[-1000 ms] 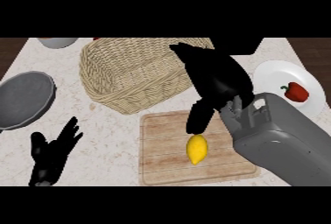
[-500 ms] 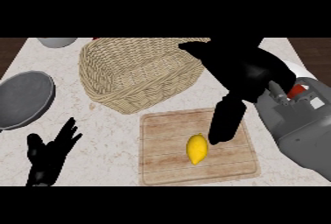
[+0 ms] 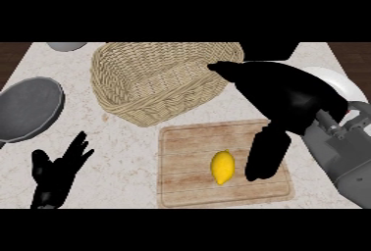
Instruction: Pick the lemon from the cutting board and place it in the basket
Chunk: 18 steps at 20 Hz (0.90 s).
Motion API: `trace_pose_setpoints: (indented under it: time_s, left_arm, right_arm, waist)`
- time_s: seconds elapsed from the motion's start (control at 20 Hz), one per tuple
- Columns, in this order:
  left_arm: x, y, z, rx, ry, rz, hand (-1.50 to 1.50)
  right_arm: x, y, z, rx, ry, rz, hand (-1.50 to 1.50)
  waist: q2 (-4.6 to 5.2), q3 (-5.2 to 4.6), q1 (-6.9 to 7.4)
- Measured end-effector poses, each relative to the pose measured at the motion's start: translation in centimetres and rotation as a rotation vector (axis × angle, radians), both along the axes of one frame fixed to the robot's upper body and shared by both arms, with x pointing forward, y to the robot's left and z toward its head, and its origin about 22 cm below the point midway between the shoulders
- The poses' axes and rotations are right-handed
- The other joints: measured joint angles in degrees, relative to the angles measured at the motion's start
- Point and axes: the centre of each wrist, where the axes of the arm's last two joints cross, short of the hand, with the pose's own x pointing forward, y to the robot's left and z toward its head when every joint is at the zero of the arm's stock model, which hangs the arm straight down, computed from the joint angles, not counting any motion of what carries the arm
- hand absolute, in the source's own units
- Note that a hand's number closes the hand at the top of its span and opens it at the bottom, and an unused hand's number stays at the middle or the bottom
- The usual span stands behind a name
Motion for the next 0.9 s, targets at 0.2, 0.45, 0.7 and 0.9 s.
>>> trace_pose_setpoints:
  time_s: [0.2, 0.45, 0.7, 0.9]
  left_arm:
    - [0.1, -0.4, 0.1, 0.007, 0.002, -0.002, 0.00]
    - [0.1, -0.8, 0.2, 0.003, 0.000, -0.003, 0.00]
    - [0.4, -0.2, 0.4, 0.006, 0.003, -0.009, 0.00]
    - [0.2, -0.6, 0.1, 0.002, 0.003, -0.014, 0.00]
  right_arm:
    - [-1.1, 0.5, -1.7, -0.001, 0.001, 0.002, -1.50]
    - [-1.7, 1.0, -4.4, -0.029, 0.005, -0.005, -1.50]
    - [-1.5, 0.8, -7.3, -0.070, 0.035, -0.031, -1.50]
    - [-2.2, 0.8, -9.1, -0.072, 0.046, -0.043, -1.50]
  waist:
    - [0.15, 0.05, 0.35]
    - [0.30, 0.04, 0.69]
    - [0.45, 0.08, 0.98]
    - [0.42, 0.15, 0.97]
